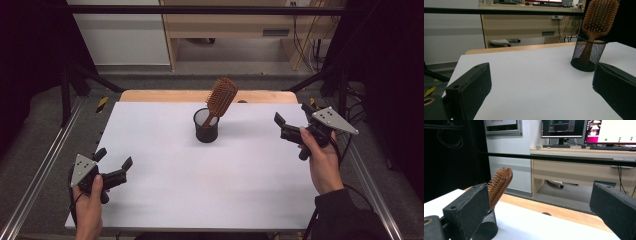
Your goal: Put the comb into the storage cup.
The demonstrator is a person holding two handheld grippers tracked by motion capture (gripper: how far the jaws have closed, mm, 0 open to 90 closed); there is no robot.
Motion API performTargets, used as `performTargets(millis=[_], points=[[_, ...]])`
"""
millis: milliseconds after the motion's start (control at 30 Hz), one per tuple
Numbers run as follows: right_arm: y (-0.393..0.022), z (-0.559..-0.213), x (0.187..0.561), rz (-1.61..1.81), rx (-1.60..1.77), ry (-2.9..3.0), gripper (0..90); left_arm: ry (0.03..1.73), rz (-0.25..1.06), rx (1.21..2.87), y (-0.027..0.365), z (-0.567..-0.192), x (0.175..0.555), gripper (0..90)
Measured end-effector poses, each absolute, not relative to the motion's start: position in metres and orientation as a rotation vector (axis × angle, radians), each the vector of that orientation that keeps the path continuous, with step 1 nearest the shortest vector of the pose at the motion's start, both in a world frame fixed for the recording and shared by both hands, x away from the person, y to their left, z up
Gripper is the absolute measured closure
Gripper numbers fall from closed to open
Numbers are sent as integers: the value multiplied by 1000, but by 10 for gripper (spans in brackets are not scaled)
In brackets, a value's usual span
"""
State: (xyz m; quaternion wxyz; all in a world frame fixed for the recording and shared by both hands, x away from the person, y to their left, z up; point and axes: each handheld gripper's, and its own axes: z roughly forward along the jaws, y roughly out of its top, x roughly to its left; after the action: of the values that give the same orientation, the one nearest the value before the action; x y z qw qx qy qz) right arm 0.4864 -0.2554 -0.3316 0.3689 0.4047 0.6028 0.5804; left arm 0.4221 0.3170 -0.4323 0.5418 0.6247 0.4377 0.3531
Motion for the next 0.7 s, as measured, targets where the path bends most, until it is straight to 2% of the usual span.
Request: performTargets(millis=[700], points=[[-272,-350,469,1479,1071,1549,15,1032,838,1474,318,-432,419,24]])
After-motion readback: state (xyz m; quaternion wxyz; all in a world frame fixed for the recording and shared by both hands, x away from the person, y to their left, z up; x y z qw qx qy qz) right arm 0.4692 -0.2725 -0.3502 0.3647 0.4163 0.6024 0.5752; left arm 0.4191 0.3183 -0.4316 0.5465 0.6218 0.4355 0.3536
